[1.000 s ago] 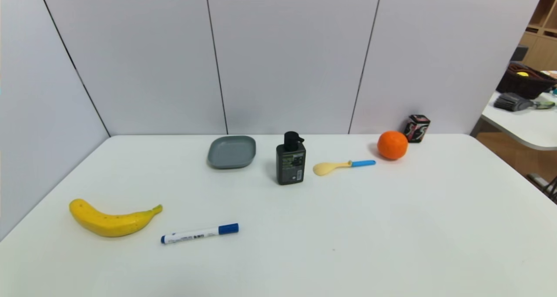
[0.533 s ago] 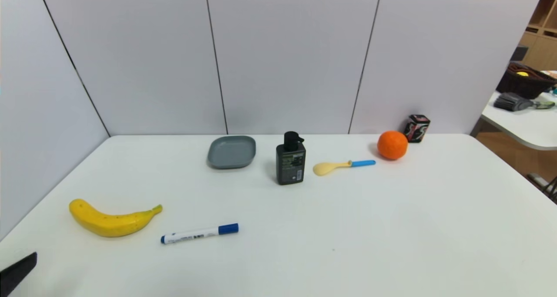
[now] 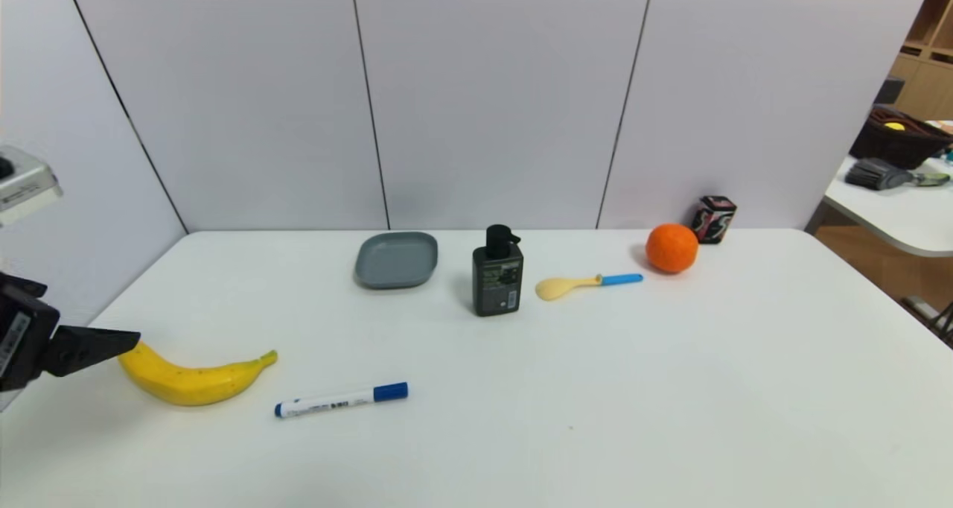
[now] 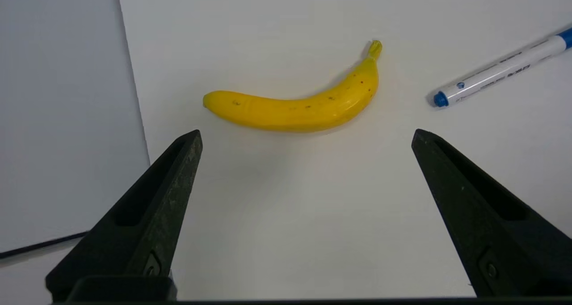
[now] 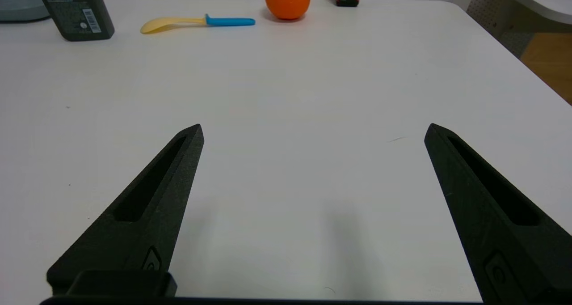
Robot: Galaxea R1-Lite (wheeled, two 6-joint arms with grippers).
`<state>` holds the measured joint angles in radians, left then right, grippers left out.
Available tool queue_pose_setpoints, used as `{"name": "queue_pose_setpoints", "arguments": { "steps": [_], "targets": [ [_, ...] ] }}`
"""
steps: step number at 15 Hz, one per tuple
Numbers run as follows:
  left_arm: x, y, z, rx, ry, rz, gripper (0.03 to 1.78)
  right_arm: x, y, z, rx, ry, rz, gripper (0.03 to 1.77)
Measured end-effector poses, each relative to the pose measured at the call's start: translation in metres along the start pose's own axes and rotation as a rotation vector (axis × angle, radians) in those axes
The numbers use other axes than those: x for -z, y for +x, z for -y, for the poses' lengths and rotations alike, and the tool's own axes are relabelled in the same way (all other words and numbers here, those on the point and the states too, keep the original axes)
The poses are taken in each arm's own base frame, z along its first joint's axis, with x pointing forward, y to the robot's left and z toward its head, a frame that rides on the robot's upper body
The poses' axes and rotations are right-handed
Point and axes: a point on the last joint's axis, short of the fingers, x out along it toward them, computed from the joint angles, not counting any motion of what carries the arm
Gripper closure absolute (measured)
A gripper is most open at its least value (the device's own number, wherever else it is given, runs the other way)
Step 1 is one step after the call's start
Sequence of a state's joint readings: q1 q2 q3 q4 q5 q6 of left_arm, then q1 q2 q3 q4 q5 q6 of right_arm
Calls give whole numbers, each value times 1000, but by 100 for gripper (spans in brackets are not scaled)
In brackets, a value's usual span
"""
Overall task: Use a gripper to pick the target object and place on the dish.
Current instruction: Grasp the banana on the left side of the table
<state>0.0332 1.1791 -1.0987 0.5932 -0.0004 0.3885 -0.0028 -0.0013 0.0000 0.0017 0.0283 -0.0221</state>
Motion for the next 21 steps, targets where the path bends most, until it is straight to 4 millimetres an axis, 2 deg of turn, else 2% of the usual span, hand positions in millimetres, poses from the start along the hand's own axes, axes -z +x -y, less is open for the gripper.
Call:
{"name": "queue_pose_setpoints", "arguments": {
  "steps": [3,6,13,21],
  "targets": [
    [-17,26,-8,19,-55,-74,12,0,0,0,-1,0,0,9],
    [-23,54,-12,12,-246,-145,12,0,0,0,-1,0,0,9],
    [-15,105,-18,-345,-621,-329,12,0,0,0,0,0,0,9],
    [-11,144,5,-409,-1055,-368,12,0,0,0,-1,0,0,9]
  ]
}}
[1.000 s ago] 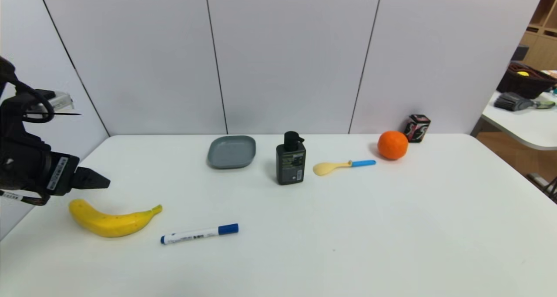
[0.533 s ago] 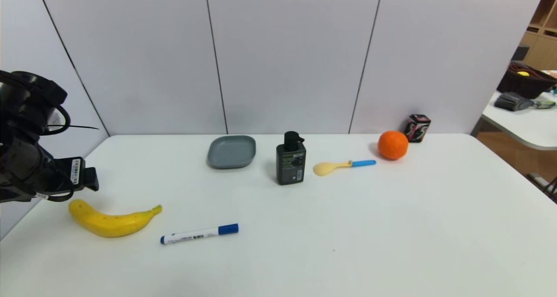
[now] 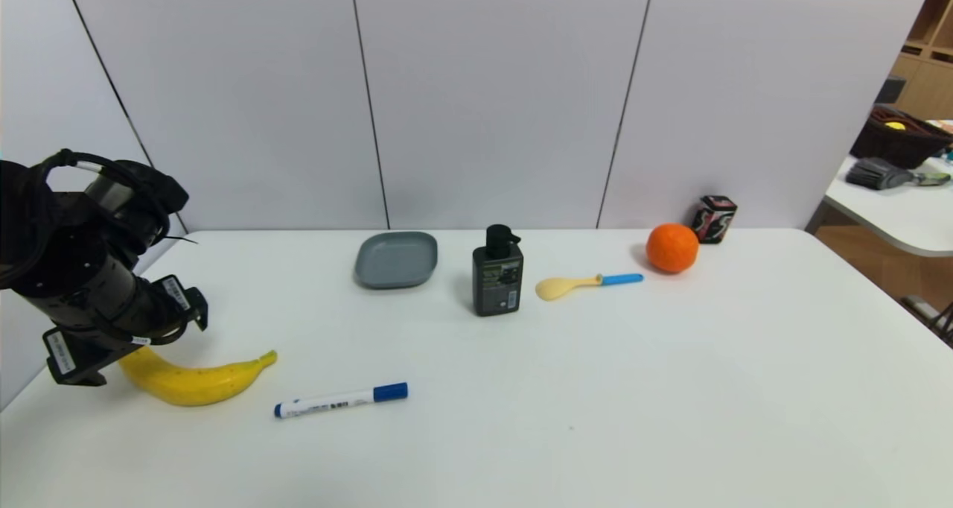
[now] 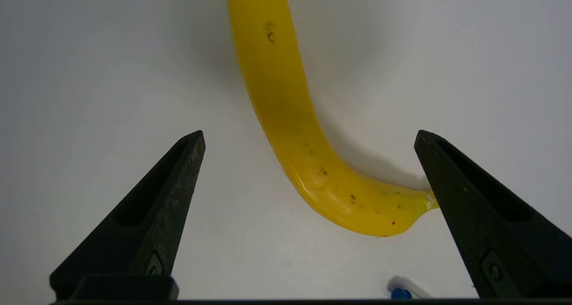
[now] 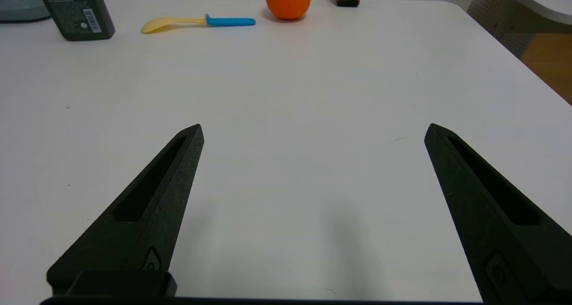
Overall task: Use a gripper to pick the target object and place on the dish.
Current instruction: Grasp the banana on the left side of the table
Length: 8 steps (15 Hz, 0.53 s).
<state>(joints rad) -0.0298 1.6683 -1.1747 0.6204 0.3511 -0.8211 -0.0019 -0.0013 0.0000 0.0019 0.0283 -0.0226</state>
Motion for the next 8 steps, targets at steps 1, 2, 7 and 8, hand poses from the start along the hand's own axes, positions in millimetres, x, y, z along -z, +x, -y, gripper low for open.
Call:
{"name": "queue_pose_setpoints", "arguments": {
  "steps": [1,2,7,8],
  "targets": [
    [2,3,2,2,-24,-19,12,0,0,0,0,0,1,9],
    [4,7,3,4,-39,-40,12,0,0,0,0,0,1,9],
    [15,17,1,13,-57,-137,12,0,0,0,0,0,1,9],
    [17,19,0,3,-73,-145,12,0,0,0,0,0,0,9]
  ]
}}
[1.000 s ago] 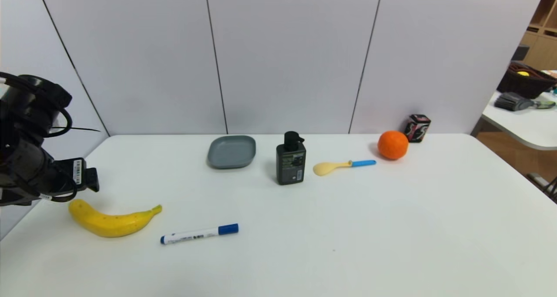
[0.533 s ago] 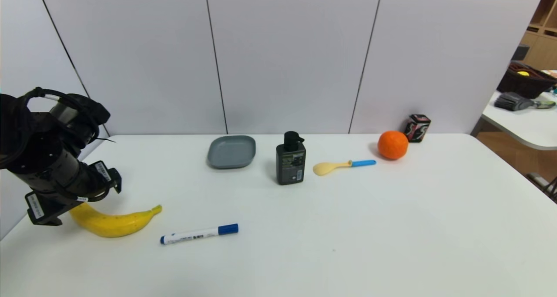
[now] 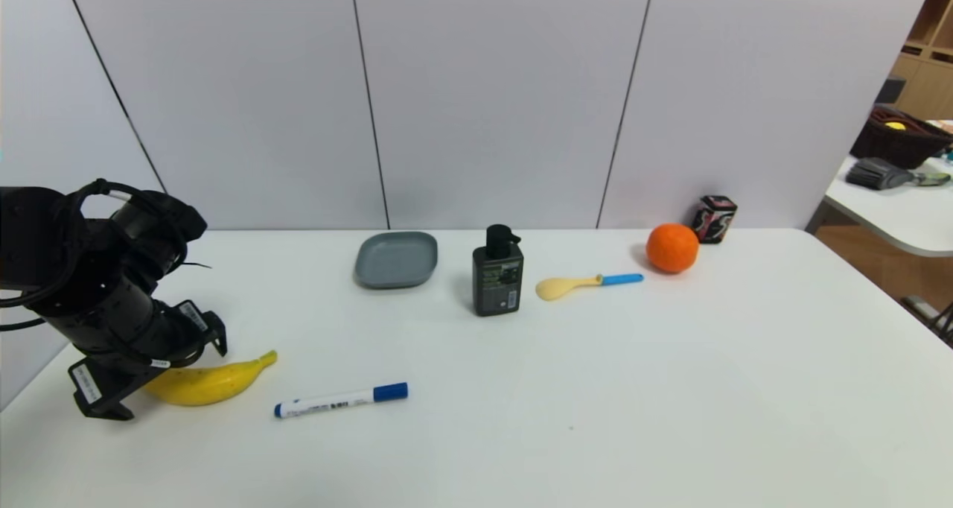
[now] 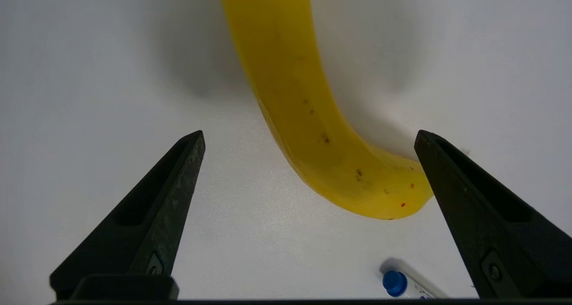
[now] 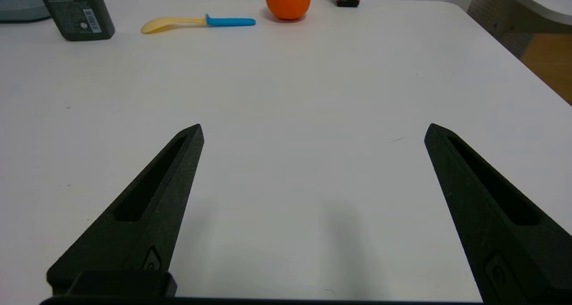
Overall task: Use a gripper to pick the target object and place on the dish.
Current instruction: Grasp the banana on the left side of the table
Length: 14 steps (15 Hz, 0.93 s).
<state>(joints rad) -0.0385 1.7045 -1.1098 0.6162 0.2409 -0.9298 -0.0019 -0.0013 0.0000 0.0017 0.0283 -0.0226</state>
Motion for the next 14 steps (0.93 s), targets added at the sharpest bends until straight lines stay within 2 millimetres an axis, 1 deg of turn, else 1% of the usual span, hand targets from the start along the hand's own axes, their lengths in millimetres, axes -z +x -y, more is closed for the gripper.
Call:
{"name": "queue_pose_setpoints", "arguments": {
  "steps": [4,9,14],
  "targets": [
    [1,6,-4,-26,-81,-12,12,0,0,0,0,0,0,9],
    [-6,9,-8,-32,-110,-7,12,0,0,0,1,0,0,9],
    [-11,12,-5,-7,-115,-14,12,0,0,0,1,0,0,9]
  ]
}}
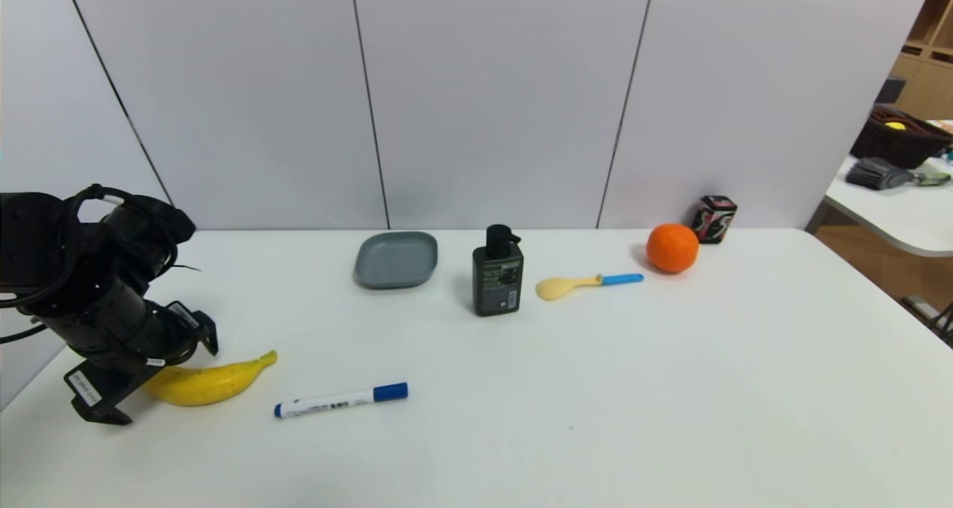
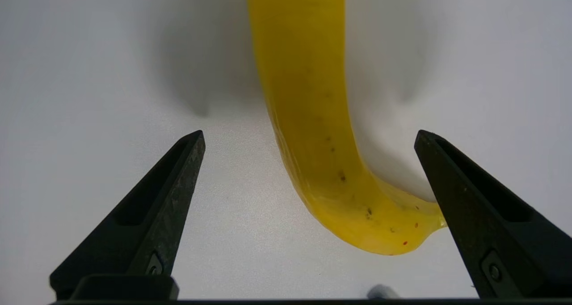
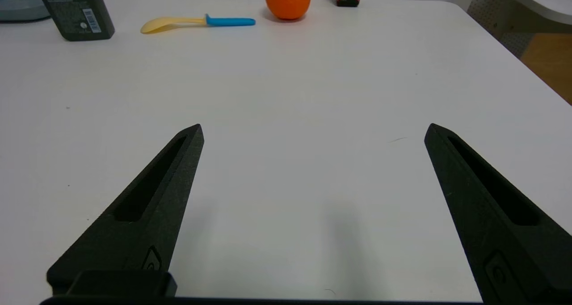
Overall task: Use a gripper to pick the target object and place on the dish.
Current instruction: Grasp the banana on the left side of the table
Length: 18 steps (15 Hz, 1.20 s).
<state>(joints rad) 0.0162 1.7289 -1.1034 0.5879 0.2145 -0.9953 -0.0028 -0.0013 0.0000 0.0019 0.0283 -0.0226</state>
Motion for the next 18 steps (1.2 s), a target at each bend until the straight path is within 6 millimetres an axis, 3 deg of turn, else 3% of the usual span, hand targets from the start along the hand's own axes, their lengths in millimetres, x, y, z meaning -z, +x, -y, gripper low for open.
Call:
{"name": "queue_pose_setpoints", "arguments": {
  "steps": [7,12,14,15,18],
  "targets": [
    [-4,1,1,1,-2,0,12,0,0,0,-1,0,0,9],
    [-8,4,0,-14,8,-4,83,0,0,0,0,0,0,9],
    [-8,4,0,-16,8,-4,102,0,0,0,0,0,0,9],
    [-8,5,0,-16,8,-4,127,0,0,0,0,0,1,9],
    [-8,6,1,-19,11,-6,134,0,0,0,0,0,0,9]
  ]
}}
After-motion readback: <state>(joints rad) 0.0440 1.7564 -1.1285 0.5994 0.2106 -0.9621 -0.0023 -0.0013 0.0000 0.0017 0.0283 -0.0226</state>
